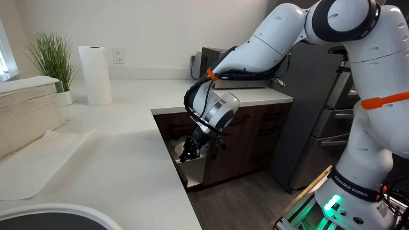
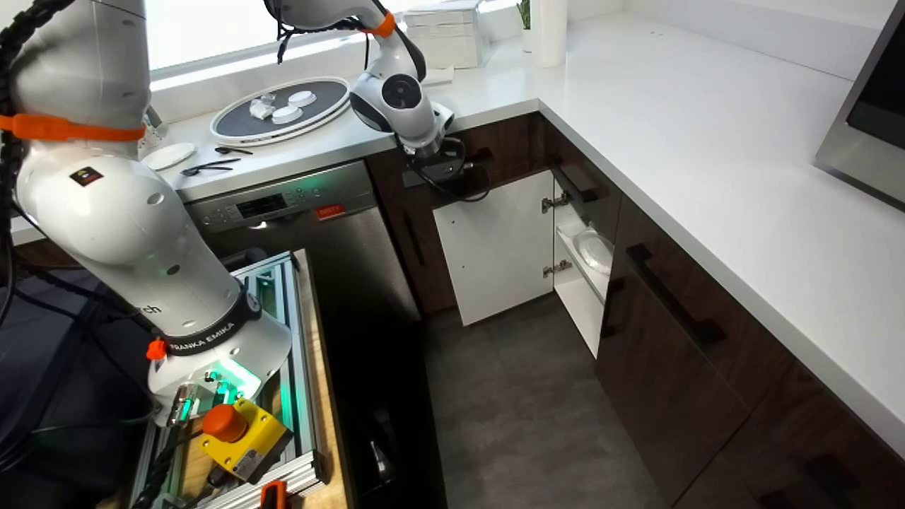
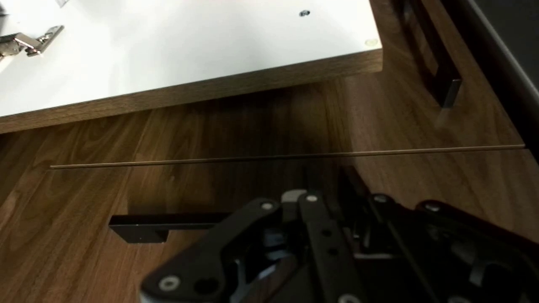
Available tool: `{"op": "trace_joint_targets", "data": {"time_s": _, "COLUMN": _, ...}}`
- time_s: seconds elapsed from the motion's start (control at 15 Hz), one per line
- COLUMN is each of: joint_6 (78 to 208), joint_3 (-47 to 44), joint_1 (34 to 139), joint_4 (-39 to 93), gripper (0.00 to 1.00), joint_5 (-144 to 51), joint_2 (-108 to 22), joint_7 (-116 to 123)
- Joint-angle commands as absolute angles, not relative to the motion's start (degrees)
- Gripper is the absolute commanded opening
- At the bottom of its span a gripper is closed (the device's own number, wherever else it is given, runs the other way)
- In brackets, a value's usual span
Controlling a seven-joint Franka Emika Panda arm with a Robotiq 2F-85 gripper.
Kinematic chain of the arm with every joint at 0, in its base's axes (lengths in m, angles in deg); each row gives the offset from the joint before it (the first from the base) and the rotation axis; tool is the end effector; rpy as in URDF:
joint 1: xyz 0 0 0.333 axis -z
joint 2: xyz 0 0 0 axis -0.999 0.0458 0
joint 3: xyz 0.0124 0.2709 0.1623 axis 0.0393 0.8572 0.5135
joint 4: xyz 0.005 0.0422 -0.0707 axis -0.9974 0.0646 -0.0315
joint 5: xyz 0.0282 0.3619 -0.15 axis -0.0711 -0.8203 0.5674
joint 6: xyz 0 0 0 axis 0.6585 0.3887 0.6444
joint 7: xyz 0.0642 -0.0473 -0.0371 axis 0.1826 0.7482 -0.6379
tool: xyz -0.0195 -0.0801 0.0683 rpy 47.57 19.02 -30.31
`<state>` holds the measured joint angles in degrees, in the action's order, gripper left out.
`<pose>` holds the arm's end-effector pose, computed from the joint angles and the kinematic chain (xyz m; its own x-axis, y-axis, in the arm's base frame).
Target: Close the cabinet door
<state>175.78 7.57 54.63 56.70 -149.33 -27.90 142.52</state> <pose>0.4492 0.2790 0.1369 0.2116 0.8180 0.5349 0.9530 -0.2941 0.0729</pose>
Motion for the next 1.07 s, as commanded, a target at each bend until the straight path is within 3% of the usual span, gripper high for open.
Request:
{"op": "trace_joint_targets", "data": {"time_s": 0.0, "joint_6": 175.78, "joint_3": 7.57, "joint_1": 54.63, "joint_4": 56.66, "gripper": 0.20, "joint_5": -149.39, "joint_2": -27.90, "joint_7": 142.57}}
{"op": "trace_joint_targets", "data": {"time_s": 0.07, "joint_6": 175.78, "joint_3": 7.57, "joint_1": 54.64, "joint_4": 56.64, "gripper": 0.05, "joint_5": -149.47, "joint_2": -27.90, "joint_7": 142.63}}
{"op": "trace_joint_targets", "data": {"time_s": 0.2, "joint_6": 176.30, "joint_3": 7.21, "joint_1": 54.41, "joint_4": 54.55, "gripper": 0.00, "joint_5": -151.59, "joint_2": -26.33, "joint_7": 145.27}}
{"op": "trace_joint_targets", "data": {"time_s": 1.0, "joint_6": 176.64, "joint_3": 6.37, "joint_1": 53.78, "joint_4": 47.93, "gripper": 0.00, "joint_5": -156.10, "joint_2": -20.05, "joint_7": 151.88}}
